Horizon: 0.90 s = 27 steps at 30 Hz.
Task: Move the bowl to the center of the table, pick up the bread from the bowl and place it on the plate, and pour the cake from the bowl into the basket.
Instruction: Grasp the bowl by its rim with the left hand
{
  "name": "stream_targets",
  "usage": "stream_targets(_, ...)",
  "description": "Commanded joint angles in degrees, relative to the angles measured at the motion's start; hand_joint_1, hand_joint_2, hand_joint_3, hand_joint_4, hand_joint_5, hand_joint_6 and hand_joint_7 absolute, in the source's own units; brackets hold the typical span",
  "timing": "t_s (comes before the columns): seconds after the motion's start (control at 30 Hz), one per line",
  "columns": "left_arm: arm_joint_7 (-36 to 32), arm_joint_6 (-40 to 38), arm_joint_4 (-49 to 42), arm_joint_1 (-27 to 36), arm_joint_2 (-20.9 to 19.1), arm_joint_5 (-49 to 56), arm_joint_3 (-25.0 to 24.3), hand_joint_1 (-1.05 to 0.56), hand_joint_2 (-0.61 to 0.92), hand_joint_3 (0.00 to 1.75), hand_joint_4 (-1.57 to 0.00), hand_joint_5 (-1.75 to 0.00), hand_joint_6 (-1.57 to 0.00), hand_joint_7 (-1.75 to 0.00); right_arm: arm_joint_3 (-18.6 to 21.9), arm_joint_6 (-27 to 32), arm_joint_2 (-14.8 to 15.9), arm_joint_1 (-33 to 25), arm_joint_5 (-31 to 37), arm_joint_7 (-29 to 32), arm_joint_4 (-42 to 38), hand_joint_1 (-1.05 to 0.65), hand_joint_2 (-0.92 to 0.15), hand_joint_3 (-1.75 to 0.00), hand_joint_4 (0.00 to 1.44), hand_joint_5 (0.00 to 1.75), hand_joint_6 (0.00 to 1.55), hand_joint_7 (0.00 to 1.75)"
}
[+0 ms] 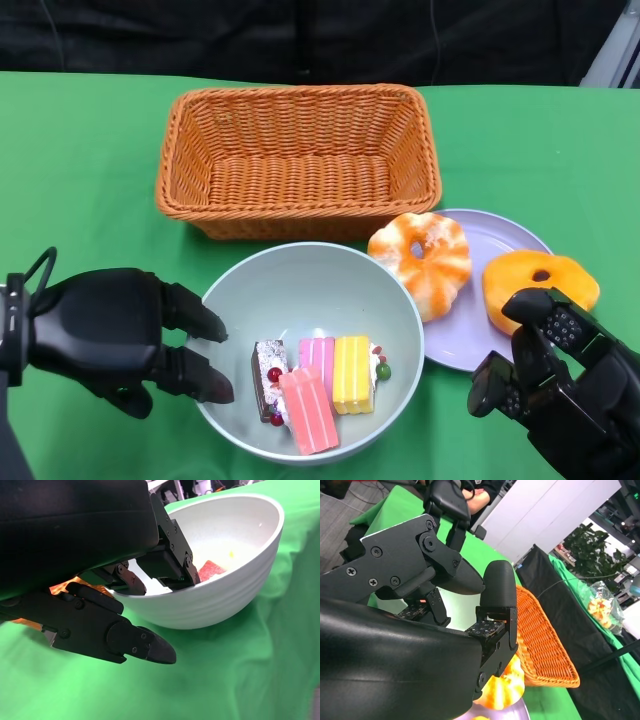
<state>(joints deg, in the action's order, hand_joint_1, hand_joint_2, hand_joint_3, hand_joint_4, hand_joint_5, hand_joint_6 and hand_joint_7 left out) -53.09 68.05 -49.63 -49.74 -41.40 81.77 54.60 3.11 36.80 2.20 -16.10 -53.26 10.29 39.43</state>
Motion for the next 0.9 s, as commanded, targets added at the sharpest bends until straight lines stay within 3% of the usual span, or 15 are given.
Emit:
stream_targets(0.03,-0.7,0.38,-2.7,-1.67,0.37,0.42,1.96,-0.43,0.87,0.03,-0.73,0.0,-0.75,0.0,0.28,-0.81,-0.06,-0.55,0.51,0.25,0.89,-0.16,-0.65,-1.11,0.78,1.75,0.57,1.72)
stream_targets(0.7,-6.24,-9.53,-4.26,-2.61,3.77,1.49,7.59,-0.4,0.91,0.01,-0.77,-0.01,-0.79,-0.01,-0.2,-0.72,-0.3,-0.53,1.16,0.74,1.44,-0.16,-0.64,-1.12,0.78,1.75,0.59,1.71)
stream_targets(0.9,-11.83,-13.66,-6.7,-2.11,5.83,2.46,9.57,-0.43,0.92,0.02,-0.81,-0.02,-0.84,-0.02,-0.29,-0.82,-0.35,-0.64,1.2,0.86,1.51,-0.16,-0.64,-1.12,0.78,1.75,0.59,1.7)
